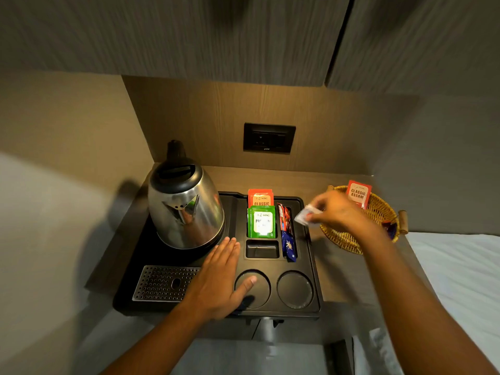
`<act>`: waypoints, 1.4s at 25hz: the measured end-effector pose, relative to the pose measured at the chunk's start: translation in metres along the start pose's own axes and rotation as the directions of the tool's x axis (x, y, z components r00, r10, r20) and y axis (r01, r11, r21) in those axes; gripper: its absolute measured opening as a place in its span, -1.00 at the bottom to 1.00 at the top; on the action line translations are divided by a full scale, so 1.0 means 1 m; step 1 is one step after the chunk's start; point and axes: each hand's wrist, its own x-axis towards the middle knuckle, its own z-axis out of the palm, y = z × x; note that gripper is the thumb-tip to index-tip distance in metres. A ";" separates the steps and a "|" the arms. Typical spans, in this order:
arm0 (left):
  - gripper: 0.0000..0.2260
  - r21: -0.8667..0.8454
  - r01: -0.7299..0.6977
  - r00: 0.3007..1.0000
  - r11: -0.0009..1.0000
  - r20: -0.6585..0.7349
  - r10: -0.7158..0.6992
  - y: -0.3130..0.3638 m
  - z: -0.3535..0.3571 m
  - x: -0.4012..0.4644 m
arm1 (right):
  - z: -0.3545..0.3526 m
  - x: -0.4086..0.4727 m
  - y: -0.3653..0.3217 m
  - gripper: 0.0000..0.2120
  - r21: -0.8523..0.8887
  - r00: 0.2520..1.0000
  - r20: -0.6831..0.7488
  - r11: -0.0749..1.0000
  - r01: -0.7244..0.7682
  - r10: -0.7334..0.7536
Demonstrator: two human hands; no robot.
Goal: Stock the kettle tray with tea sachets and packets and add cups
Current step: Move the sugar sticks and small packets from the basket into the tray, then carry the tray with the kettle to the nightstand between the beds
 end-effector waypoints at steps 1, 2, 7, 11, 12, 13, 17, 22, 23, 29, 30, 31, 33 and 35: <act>-0.22 0.004 -0.007 1.000 1.000 0.000 0.007 0.000 0.001 0.000 | 0.021 -0.004 -0.017 -0.92 -0.007 0.993 0.097 0.998 0.069 -0.068; -0.22 0.007 -0.012 1.000 1.000 -0.002 0.012 -0.001 0.001 0.001 | 0.042 -0.006 -0.033 -0.93 -0.040 0.976 0.182 0.991 0.127 -0.118; -0.23 0.005 -0.017 1.000 1.000 -0.023 0.018 0.000 0.002 0.000 | 0.093 0.008 -0.060 -0.67 -0.230 0.964 0.242 0.959 0.167 -0.110; -0.26 -0.084 0.000 0.998 0.996 -0.059 -0.005 0.006 -0.008 -0.001 | 0.070 -0.010 -0.015 -0.69 0.029 0.967 -0.255 0.999 0.032 -0.023; -0.29 -0.139 -0.002 0.995 0.990 -0.097 -0.012 0.008 -0.011 -0.005 | 0.071 -0.019 0.002 -0.71 0.096 0.935 -0.351 0.995 -0.022 0.054; -0.34 -0.197 -0.004 0.986 0.980 -0.165 -0.029 0.008 -0.015 -0.013 | 0.076 -0.028 0.018 -0.71 0.117 0.914 -0.389 0.990 -0.076 0.116; -0.71 -0.189 0.121 0.798 0.975 -0.566 -0.209 -0.047 -0.045 -0.054 | 0.102 -0.045 0.046 -0.74 0.054 0.943 -0.298 0.989 -0.139 0.149; -0.71 -0.160 0.641 0.708 0.751 -0.255 -0.659 -0.129 -0.076 -0.027 | 0.117 -0.038 0.031 -0.62 0.042 0.890 -0.404 0.976 -0.212 0.210; -0.66 -0.195 0.662 0.712 0.723 -0.136 -0.689 -0.131 -0.074 -0.019 | 0.122 -0.037 0.027 -0.60 0.050 0.878 -0.425 0.974 -0.220 0.220; -0.64 -0.225 0.701 0.651 0.677 -0.188 -0.736 -0.142 -0.070 -0.011 | 0.131 -0.037 0.011 -0.61 0.182 0.817 -0.478 0.947 -0.266 0.321; -0.64 -0.222 0.689 0.661 0.690 -0.197 -0.724 -0.142 -0.071 -0.011 | 0.133 -0.039 0.011 -0.62 0.191 0.810 -0.486 0.944 -0.268 0.328; -0.64 -0.202 0.675 0.678 0.710 -0.210 -0.704 -0.141 -0.071 -0.012 | 0.134 -0.042 0.010 -0.62 0.192 0.806 -0.495 0.945 -0.264 0.325; -0.63 -0.166 0.632 0.716 0.757 -0.248 -0.652 -0.138 -0.072 -0.020 | 0.131 -0.050 0.014 -0.61 0.171 0.795 -0.527 0.954 -0.248 0.301; -0.66 -0.163 0.572 0.745 0.804 -0.305 -0.593 -0.129 -0.078 -0.029 | 0.123 -0.062 0.017 -0.63 0.172 0.772 -0.556 0.952 -0.255 0.307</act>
